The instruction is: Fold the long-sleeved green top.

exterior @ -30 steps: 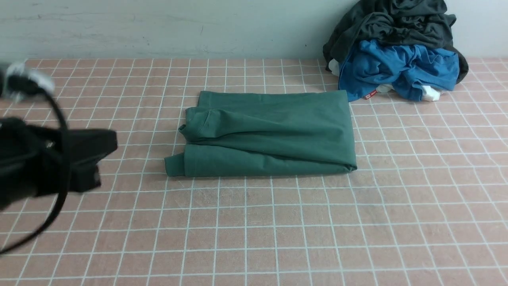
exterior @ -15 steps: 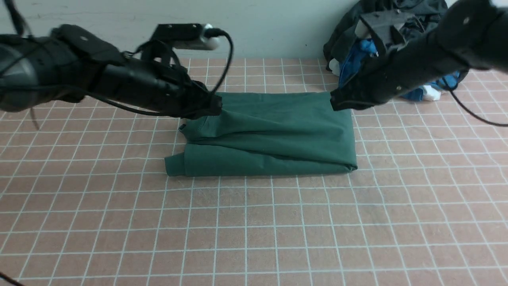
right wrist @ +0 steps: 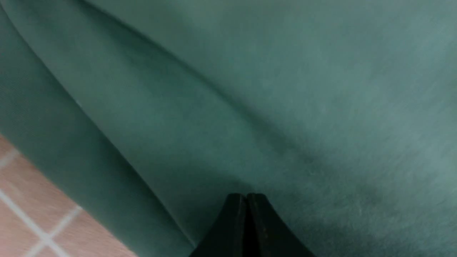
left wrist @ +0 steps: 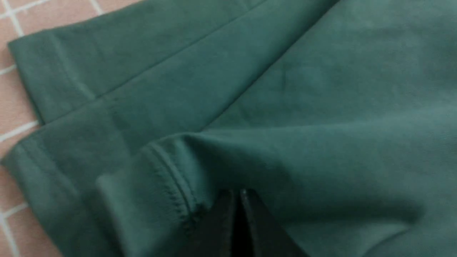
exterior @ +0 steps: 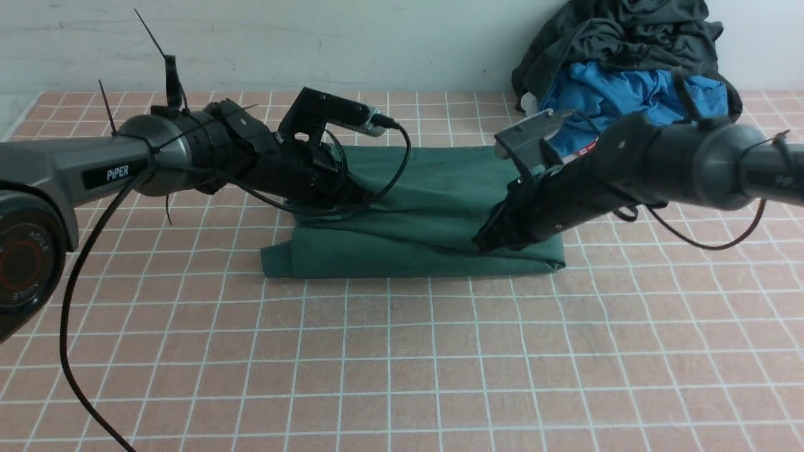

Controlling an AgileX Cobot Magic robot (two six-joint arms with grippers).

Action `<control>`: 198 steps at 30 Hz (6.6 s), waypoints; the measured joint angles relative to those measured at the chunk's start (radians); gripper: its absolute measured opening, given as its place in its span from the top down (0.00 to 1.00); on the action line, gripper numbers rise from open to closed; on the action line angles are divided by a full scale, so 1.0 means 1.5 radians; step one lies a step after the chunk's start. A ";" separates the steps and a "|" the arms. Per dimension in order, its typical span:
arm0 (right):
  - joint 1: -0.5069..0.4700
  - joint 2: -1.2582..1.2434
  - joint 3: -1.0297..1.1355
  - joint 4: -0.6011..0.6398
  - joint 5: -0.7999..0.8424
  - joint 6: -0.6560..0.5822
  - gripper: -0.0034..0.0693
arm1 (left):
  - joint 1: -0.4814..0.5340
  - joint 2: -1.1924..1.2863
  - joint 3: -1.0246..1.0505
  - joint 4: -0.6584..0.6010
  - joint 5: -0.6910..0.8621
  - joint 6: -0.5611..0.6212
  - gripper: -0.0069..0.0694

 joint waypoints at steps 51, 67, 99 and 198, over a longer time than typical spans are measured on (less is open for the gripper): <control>-0.094 -0.822 0.376 -0.468 -0.027 0.440 0.97 | 0.128 -0.908 0.467 0.267 0.219 -0.263 0.91; -0.094 -1.112 0.663 -0.468 -0.207 0.517 0.97 | 0.092 -1.414 0.877 0.267 0.059 -0.267 0.91; -0.208 -1.433 1.004 -0.468 -0.142 0.519 0.97 | 0.066 -1.440 0.894 0.264 0.009 -0.269 0.91; -0.241 -1.433 1.001 -0.468 -0.124 0.541 0.97 | 0.133 -1.460 1.069 0.461 0.016 -0.540 0.91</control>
